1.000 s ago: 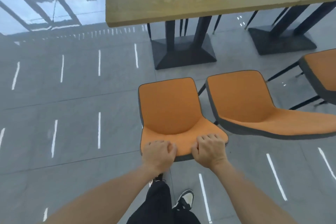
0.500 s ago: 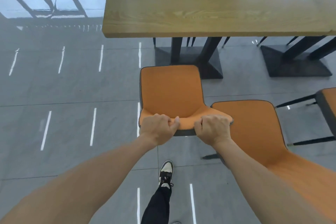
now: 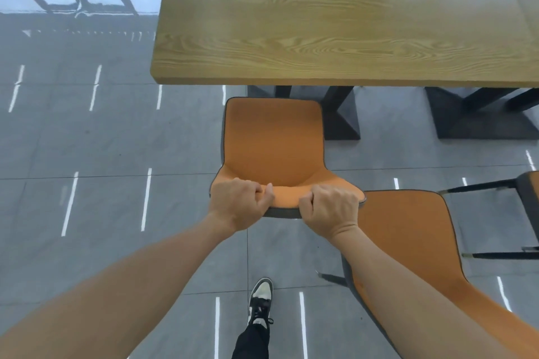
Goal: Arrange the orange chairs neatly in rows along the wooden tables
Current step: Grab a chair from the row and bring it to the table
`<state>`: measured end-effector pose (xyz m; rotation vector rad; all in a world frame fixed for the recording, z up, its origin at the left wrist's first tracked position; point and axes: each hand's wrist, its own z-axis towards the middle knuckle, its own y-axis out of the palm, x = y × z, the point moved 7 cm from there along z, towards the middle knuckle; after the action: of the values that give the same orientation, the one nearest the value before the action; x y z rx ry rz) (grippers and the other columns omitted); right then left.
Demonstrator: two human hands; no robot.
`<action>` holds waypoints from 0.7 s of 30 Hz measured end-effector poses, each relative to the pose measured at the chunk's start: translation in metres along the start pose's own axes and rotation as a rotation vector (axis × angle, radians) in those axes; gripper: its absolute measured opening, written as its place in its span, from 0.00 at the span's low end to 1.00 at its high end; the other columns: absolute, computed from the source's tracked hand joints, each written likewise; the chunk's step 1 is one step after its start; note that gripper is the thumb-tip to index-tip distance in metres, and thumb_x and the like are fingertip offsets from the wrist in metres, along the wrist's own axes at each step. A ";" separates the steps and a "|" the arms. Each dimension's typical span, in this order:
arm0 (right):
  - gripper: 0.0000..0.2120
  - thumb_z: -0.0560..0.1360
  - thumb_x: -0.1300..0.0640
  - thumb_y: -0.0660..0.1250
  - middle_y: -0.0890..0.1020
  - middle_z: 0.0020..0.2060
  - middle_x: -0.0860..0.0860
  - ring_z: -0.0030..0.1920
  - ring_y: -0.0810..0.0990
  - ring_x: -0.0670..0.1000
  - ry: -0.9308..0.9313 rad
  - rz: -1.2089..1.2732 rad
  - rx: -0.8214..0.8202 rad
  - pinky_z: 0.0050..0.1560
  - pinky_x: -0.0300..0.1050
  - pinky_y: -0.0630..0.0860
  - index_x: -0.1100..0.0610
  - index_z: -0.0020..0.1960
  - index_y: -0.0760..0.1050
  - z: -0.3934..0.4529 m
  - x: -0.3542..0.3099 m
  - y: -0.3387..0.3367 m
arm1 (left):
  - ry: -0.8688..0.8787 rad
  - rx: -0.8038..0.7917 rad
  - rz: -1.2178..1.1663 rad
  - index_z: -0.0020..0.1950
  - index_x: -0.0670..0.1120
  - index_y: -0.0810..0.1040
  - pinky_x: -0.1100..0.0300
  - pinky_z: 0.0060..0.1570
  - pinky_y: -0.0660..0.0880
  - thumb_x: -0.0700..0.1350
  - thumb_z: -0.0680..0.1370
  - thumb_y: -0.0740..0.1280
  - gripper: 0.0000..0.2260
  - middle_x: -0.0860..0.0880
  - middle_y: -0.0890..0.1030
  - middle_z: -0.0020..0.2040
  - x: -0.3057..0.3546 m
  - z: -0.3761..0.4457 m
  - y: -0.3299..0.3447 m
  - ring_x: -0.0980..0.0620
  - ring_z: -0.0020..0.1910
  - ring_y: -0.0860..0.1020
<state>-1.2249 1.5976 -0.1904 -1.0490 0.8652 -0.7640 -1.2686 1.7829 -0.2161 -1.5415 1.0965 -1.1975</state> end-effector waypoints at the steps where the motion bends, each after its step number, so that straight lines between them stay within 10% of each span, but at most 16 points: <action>1: 0.17 0.70 0.53 0.57 0.59 0.21 0.45 0.21 0.57 0.50 0.006 0.012 -0.015 0.30 0.36 0.44 0.52 0.25 0.57 0.000 0.001 0.000 | -0.005 -0.014 -0.001 0.28 0.46 0.76 0.60 0.25 0.62 0.62 0.78 0.45 0.32 0.51 0.74 0.24 0.001 -0.001 0.001 0.51 0.26 0.72; 7: 0.24 0.77 0.44 0.52 0.74 0.26 0.46 0.30 0.71 0.47 -0.005 -0.058 -0.422 0.26 0.42 0.59 0.53 0.29 0.74 -0.004 0.015 0.010 | -0.035 -0.080 -0.008 0.31 0.48 0.75 0.60 0.29 0.58 0.56 0.82 0.53 0.25 0.52 0.73 0.27 0.013 -0.008 -0.007 0.51 0.30 0.72; 10: 0.27 0.79 0.39 0.46 0.80 0.34 0.46 0.39 0.76 0.48 0.050 0.066 -0.603 0.42 0.48 0.75 0.51 0.37 0.77 -0.012 0.039 0.000 | -0.078 -0.125 -0.036 0.36 0.48 0.79 0.55 0.37 0.67 0.56 0.84 0.51 0.25 0.51 0.77 0.34 0.027 -0.014 -0.002 0.47 0.38 0.77; 16: 0.23 0.83 0.45 0.54 0.69 0.75 0.49 0.74 0.67 0.53 0.134 0.115 -0.640 0.73 0.53 0.64 0.51 0.76 0.65 -0.064 0.081 -0.066 | -0.028 -0.218 0.011 0.62 0.48 0.78 0.38 0.69 0.65 0.67 0.80 0.42 0.34 0.42 0.81 0.62 0.126 -0.034 0.010 0.38 0.63 0.76; 21: 0.24 0.84 0.45 0.53 0.68 0.75 0.53 0.73 0.68 0.57 0.230 0.017 -0.684 0.73 0.55 0.63 0.53 0.77 0.65 -0.139 0.152 -0.122 | 0.032 -0.232 -0.057 0.83 0.48 0.58 0.34 0.78 0.45 0.67 0.83 0.46 0.34 0.37 0.56 0.82 0.223 -0.071 0.014 0.32 0.81 0.51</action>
<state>-1.2926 1.3728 -0.1451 -1.5667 1.3853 -0.5871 -1.3073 1.5564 -0.1716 -1.7438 1.2561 -1.1688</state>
